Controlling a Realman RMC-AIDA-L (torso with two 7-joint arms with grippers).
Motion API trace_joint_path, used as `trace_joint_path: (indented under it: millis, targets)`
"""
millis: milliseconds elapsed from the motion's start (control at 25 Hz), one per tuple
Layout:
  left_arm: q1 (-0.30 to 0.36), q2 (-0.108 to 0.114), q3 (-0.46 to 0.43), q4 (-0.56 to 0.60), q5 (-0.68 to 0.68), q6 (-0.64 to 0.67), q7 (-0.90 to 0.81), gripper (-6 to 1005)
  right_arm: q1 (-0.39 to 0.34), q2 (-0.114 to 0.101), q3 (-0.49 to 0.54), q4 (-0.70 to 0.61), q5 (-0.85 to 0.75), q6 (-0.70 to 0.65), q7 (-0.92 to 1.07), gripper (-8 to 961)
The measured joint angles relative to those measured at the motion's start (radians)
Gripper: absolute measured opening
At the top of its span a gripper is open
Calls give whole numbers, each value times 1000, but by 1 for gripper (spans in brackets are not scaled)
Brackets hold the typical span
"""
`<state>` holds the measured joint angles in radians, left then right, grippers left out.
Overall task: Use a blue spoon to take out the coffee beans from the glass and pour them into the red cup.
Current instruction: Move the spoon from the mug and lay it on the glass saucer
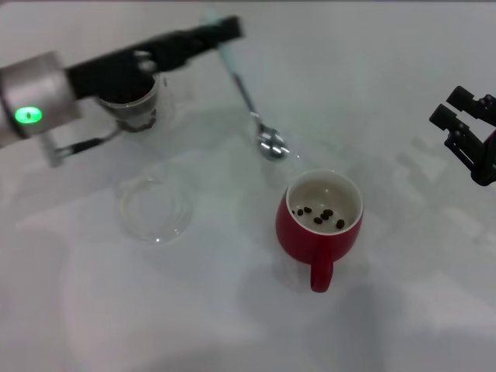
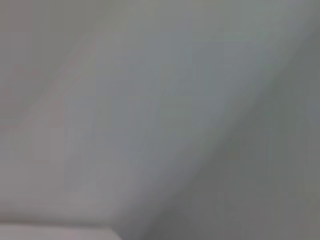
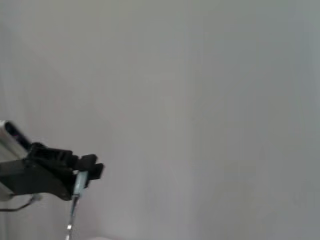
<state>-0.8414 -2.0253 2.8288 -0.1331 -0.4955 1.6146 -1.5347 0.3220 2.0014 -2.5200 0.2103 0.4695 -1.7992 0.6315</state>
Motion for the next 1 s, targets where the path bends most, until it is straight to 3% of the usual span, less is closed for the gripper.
trace_joint_path:
  millis: [240, 520, 760, 1000]
  targets:
    - [162, -2, 9, -141, -120, 63, -29, 124, -1, 0, 2, -3, 5, -2, 6, 376]
    - [273, -26, 10, -224, -142, 53, -7, 123, -1, -8, 3, 0, 16, -9, 38, 375]
    - [333, -31, 10, -241, -153, -2, 19, 123, -9, -9, 3, 3, 23, -42, 59, 375]
    - [342, -37, 12, -237, -156, -61, 42, 124, -16, -7, 3, 5, 23, -62, 70, 375]
